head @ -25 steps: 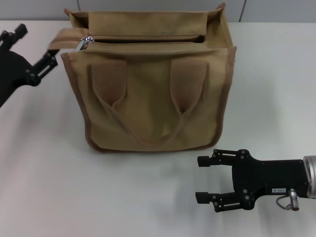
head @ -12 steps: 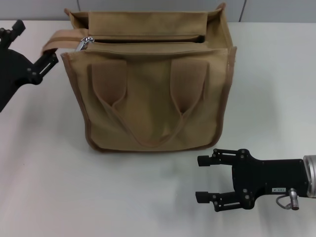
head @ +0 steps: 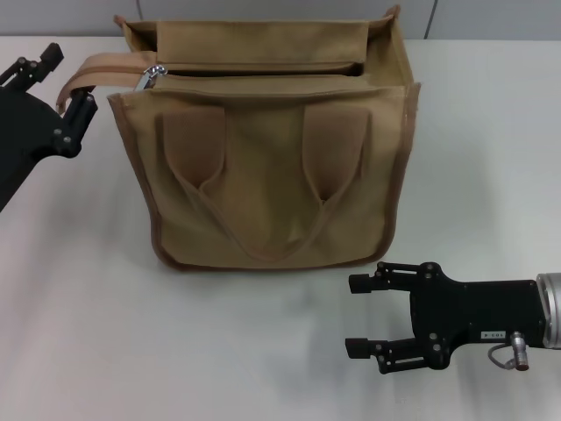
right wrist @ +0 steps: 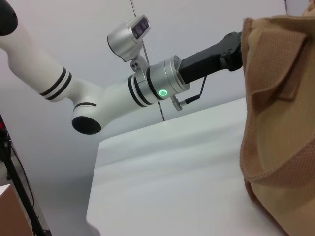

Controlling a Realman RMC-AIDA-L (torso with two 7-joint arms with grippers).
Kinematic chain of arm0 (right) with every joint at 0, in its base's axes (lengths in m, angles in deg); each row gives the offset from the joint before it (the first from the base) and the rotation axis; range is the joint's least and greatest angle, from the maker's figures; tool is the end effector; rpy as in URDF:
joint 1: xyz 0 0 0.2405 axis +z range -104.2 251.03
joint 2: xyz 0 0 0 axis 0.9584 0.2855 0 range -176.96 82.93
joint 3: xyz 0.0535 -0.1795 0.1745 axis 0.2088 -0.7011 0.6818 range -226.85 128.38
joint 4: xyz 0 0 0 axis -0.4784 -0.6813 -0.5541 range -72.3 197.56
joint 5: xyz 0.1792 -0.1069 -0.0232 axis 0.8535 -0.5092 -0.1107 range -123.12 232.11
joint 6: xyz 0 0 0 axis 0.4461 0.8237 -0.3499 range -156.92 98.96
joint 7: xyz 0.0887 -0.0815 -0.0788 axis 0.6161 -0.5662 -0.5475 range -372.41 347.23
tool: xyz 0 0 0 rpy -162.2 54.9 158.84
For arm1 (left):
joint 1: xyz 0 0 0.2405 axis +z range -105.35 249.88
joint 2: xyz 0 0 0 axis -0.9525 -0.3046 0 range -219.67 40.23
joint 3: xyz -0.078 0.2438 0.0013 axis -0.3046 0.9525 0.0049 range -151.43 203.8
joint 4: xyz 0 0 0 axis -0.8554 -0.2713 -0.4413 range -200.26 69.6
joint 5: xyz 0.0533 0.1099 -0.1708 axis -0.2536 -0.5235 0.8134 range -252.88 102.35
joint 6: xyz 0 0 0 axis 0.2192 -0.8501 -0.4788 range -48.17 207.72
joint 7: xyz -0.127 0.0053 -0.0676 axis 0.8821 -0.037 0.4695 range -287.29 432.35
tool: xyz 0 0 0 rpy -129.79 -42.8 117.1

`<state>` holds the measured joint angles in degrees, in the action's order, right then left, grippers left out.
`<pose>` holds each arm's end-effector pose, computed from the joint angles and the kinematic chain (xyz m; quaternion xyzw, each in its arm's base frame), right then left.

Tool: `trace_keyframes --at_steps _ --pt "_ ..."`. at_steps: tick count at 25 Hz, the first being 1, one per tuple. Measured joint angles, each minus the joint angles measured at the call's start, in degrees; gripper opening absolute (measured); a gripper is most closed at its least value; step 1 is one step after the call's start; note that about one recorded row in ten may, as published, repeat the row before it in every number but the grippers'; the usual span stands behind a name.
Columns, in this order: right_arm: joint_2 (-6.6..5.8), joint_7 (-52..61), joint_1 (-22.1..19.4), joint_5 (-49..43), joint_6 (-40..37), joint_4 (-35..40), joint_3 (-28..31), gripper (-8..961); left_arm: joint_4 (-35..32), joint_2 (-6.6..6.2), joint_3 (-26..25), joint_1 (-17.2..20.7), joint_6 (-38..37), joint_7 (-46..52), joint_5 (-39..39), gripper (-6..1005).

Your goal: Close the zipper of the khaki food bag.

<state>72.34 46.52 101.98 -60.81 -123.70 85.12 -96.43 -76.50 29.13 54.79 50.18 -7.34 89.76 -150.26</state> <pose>0.2697 0.2632 -0.0579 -0.9582 0.1310 0.2544 0.0056 -0.3160 0.3004 0.0199 -0.7736 -0.0495 -0.3376 0.5340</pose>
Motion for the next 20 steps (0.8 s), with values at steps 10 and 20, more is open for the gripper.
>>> trace_keyframes --at_steps 10,20 --pt "0.01 0.0 0.08 0.47 -0.22 -0.17 0.0 820 0.8 -0.03 0.67 -0.38 0.0 -0.25 0.02 254" --pt "0.07 4.21 2.13 9.12 -9.28 -1.88 -0.29 819 1.48 0.02 0.67 -0.55 -0.78 -0.52 0.39 36"
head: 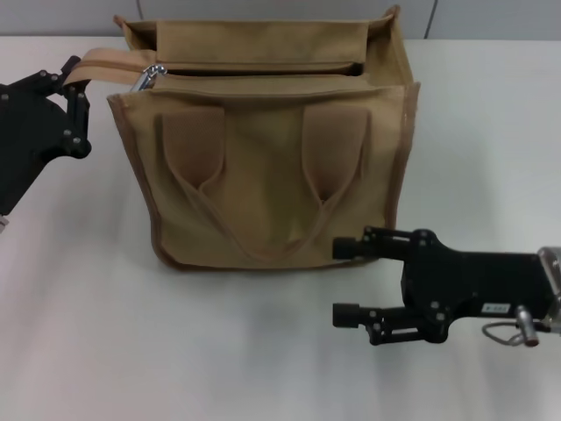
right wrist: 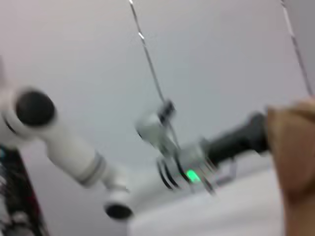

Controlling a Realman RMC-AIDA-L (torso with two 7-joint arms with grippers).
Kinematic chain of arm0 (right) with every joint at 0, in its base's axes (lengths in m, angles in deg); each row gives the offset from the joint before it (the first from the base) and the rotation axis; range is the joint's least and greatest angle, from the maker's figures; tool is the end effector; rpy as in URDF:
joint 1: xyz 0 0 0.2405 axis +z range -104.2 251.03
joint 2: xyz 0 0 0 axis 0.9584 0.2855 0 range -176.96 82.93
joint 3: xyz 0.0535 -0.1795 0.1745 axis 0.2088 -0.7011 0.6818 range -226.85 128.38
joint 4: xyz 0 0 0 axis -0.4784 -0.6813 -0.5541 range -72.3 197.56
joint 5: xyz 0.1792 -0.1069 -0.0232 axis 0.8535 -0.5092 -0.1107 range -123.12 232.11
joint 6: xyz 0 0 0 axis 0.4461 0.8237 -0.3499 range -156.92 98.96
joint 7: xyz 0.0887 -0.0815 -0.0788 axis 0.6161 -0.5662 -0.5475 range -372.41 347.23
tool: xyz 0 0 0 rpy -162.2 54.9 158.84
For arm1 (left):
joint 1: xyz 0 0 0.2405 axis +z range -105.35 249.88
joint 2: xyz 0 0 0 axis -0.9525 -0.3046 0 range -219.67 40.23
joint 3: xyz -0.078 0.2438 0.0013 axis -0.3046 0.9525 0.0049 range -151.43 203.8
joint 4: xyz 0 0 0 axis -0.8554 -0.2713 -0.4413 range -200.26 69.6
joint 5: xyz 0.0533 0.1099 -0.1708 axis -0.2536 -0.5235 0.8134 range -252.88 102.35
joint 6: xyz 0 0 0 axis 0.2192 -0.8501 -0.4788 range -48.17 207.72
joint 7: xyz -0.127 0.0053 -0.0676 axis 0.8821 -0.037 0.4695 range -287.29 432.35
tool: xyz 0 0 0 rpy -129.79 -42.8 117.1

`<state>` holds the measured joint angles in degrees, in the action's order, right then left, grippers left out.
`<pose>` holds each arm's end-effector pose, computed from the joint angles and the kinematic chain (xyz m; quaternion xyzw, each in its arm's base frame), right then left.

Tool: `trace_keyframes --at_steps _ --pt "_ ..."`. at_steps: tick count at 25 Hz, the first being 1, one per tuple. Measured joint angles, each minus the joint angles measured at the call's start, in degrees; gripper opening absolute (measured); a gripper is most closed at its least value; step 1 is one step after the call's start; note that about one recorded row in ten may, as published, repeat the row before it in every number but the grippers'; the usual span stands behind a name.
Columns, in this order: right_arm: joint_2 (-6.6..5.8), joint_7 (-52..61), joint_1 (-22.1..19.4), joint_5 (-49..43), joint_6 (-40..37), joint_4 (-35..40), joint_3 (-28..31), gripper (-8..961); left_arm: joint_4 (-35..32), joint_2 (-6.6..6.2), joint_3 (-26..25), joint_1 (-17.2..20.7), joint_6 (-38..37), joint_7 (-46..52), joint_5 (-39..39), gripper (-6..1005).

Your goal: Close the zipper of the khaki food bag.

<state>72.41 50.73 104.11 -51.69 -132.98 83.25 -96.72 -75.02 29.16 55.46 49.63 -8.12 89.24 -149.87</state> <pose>0.2343 0.2662 -0.0438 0.9203 -0.1396 -0.3638 0.0340 -0.3112 0.3000 0.0145 -0.7744 -0.0490 -0.3475 0.5265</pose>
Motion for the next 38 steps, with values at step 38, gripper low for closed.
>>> trace_keyframes --at_steps 38 --pt "-0.29 58.43 26.61 17.02 25.0 3.02 -13.84 820 2.32 0.21 -2.37 -3.85 -8.86 0.52 0.43 43"
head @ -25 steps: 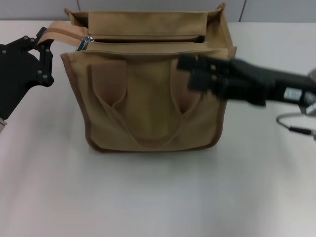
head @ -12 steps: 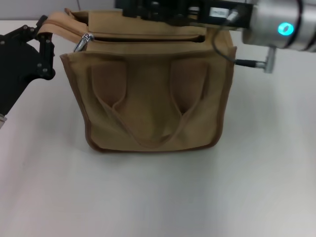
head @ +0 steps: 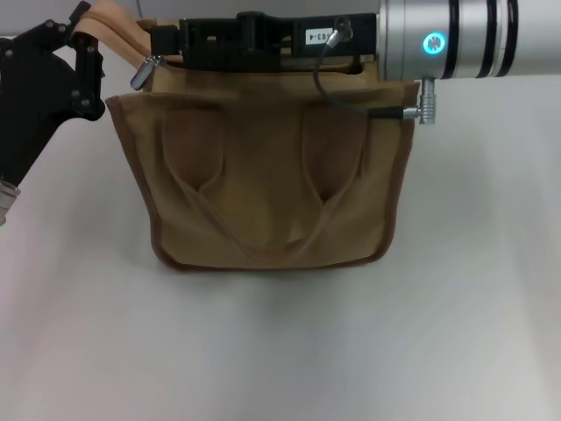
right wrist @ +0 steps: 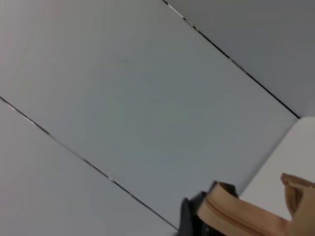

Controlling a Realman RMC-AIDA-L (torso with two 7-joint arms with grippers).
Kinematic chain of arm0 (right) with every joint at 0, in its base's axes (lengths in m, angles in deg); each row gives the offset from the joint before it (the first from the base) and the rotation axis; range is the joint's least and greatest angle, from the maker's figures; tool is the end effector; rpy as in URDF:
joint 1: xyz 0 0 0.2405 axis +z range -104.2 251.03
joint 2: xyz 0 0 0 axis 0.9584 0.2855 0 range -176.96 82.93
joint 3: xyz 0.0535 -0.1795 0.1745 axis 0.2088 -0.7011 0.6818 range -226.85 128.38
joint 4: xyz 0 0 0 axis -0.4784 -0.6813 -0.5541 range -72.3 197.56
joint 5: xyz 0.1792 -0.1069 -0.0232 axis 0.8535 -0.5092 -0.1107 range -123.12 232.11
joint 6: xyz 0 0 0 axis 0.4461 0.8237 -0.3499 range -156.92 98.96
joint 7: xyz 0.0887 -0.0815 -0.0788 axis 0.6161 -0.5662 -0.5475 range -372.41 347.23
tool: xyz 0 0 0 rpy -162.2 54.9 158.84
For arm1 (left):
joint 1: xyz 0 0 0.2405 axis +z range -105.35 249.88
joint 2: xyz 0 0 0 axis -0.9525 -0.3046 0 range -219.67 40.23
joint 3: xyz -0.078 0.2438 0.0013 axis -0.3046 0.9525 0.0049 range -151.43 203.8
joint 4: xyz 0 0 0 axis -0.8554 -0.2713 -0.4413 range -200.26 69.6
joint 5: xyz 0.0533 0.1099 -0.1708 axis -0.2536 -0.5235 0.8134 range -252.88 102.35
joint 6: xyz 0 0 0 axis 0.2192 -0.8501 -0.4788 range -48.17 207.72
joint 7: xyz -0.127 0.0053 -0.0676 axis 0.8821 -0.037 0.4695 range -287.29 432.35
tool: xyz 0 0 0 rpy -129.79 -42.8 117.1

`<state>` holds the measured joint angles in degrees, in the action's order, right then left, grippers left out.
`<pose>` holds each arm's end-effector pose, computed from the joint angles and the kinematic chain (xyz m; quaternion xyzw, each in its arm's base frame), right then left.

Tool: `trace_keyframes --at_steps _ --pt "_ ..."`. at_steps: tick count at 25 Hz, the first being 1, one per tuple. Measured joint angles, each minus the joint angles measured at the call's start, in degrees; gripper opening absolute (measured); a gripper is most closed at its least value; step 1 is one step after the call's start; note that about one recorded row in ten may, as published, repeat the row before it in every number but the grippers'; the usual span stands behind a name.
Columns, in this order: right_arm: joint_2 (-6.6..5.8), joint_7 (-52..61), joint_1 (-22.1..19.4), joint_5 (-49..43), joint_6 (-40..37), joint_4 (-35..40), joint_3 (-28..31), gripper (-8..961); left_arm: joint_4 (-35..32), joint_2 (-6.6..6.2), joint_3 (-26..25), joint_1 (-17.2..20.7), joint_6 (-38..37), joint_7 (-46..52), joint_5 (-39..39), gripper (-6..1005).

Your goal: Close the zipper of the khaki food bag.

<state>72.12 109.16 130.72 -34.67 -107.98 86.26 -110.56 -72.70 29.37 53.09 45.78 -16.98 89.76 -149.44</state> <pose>0.0739 0.3983 -0.0573 0.8513 -0.4170 -0.3031 0.0980 -0.2761 0.3067 0.0204 -0.7439 -0.0051 -0.4332 0.5089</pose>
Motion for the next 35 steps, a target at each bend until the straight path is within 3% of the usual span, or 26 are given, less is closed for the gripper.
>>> trace_keyframes --at_steps 13,18,23,35 --pt "0.01 4.2 1.68 -1.78 3.19 0.05 -1.95 806 0.66 0.01 -0.44 -0.08 -3.17 0.67 0.0 50" --pt "0.13 5.03 2.22 -1.96 3.72 0.02 -1.96 646 0.97 0.0 -0.19 -0.29 -3.92 0.69 -0.01 53" --pt "0.14 6.7 2.53 -1.99 3.73 0.23 -1.96 409 1.47 0.0 -0.17 -0.41 -5.07 0.64 0.0 56" --pt "0.28 10.07 3.04 -1.99 5.02 1.15 -5.87 347 2.27 0.0 -0.1 -0.84 -6.27 0.32 -0.02 63"
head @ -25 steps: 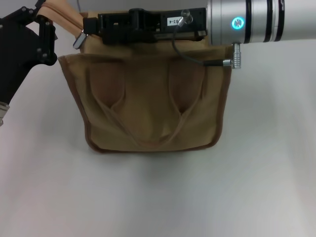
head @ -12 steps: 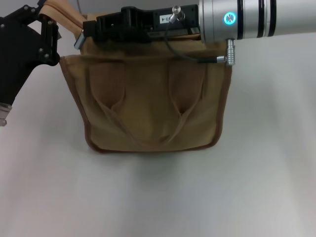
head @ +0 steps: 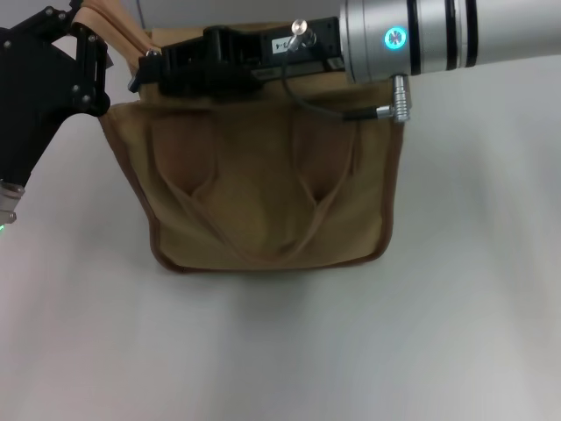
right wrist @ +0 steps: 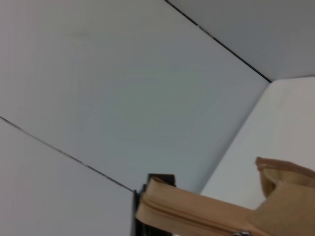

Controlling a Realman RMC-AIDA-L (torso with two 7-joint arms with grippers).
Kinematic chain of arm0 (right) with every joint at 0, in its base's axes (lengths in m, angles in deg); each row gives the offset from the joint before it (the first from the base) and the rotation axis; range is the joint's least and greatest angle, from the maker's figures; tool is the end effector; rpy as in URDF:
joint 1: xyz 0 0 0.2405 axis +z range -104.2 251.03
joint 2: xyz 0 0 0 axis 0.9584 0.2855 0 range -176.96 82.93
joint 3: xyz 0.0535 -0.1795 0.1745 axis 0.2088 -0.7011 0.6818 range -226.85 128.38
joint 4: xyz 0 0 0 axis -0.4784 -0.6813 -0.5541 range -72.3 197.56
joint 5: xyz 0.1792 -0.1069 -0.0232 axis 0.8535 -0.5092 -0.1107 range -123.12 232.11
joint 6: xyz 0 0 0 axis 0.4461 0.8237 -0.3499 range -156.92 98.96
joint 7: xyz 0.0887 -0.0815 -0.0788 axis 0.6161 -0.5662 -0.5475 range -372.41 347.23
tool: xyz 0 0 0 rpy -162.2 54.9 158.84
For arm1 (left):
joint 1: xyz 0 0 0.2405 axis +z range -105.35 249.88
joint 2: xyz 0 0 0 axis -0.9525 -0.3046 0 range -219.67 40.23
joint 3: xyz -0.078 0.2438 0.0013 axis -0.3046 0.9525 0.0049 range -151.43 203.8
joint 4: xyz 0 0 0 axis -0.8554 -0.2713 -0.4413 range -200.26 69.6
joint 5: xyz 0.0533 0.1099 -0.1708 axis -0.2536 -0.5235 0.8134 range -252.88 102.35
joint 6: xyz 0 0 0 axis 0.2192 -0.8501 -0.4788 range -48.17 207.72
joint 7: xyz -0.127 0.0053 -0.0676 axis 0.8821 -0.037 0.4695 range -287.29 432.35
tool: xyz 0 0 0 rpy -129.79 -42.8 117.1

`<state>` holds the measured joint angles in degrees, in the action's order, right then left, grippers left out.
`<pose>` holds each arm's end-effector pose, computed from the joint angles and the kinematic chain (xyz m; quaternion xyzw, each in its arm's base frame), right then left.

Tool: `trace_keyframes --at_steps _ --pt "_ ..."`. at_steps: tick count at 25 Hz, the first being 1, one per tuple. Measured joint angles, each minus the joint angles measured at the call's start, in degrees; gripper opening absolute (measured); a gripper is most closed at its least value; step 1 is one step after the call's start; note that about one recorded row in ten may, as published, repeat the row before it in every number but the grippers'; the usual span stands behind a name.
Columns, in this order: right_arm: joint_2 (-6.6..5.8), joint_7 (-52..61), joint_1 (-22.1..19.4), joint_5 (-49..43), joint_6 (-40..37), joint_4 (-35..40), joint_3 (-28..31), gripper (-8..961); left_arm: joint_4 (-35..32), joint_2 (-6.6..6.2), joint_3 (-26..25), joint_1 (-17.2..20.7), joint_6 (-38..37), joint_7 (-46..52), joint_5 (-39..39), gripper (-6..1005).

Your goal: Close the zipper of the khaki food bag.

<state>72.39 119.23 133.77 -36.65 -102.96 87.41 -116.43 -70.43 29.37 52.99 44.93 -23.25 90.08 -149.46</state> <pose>0.0586 0.4019 -0.0737 0.8493 -0.4598 -0.2417 0.0937 -0.2614 0.2980 0.0205 -0.7273 0.0136 -0.4829 0.4874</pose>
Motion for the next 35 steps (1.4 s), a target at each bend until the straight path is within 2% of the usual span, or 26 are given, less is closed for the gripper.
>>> trace_keyframes --at_steps 10,17,22,35 --pt "0.2 0.84 0.27 0.47 2.18 0.61 -0.55 349 1.21 0.0 0.1 -0.61 -1.75 -0.16 -0.47 68" --pt "0.22 0.82 0.46 0.21 2.72 0.69 -0.64 308 1.32 0.0 0.09 -0.71 -2.14 0.07 -0.6 72" --pt "0.31 0.54 0.65 0.46 3.77 0.88 -2.86 279 1.37 0.0 0.1 -0.79 -2.06 0.37 -0.64 75" --pt "0.48 -8.46 -1.38 3.09 3.55 2.17 -4.88 204 2.03 0.0 -0.1 -0.8 -2.09 -0.17 -0.46 83"
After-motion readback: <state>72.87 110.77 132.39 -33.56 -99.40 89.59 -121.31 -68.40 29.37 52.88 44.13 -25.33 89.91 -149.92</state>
